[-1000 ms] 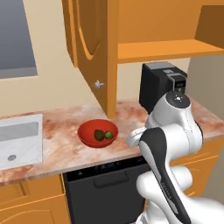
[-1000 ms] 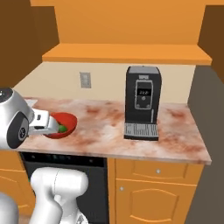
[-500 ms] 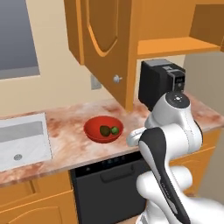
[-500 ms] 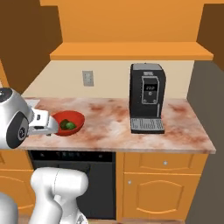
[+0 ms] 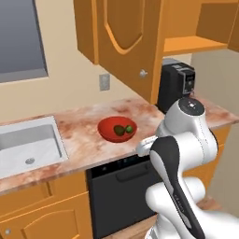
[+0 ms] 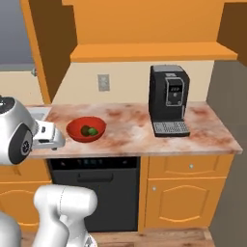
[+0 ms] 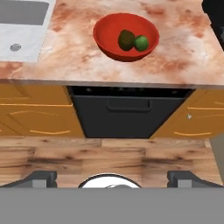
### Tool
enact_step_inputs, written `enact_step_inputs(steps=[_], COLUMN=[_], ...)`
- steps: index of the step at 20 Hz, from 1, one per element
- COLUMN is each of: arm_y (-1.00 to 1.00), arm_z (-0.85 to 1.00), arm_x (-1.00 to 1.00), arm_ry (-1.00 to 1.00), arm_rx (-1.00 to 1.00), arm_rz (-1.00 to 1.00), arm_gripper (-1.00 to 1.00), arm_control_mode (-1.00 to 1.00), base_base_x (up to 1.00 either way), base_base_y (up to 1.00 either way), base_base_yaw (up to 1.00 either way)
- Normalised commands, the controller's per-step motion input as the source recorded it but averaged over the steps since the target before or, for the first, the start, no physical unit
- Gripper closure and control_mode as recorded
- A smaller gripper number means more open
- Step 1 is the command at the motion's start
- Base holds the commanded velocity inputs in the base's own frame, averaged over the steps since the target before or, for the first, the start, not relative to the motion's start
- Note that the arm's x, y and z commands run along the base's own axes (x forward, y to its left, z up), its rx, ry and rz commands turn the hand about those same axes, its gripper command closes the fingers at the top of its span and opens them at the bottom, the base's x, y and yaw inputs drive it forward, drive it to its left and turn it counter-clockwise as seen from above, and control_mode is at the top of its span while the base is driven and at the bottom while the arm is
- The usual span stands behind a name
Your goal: Pick the avocados from the cabinet and place them in one bowl. Pick the apple from the sink and place it in the other bowl.
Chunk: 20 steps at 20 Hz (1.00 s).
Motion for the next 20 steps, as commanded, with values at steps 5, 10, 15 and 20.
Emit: enact_step_inputs(steps=[5, 10, 15, 20], arm_y=[0.00, 0.00, 0.00, 0.00], arm_z=[0.00, 0.00, 0.00, 0.00], arm_x=[0.00, 0.00, 0.00, 0.00], arm_ry=[0.00, 0.00, 0.00, 0.00], arm_rx=[0.00, 0.00, 0.00, 0.00], arm_rz=[0.00, 0.00, 0.00, 0.00], arm_gripper=[-1.00, -1.00, -1.00, -1.00], arm_control_mode=[1.00, 1.00, 1.00, 1.00], base_base_x=[-0.20, -0.18, -0.13, -0.07], base_base_y=[0.89, 1.00, 1.00, 1.00], base_base_yaw=[-0.13, -0.07, -0.08, -0.08])
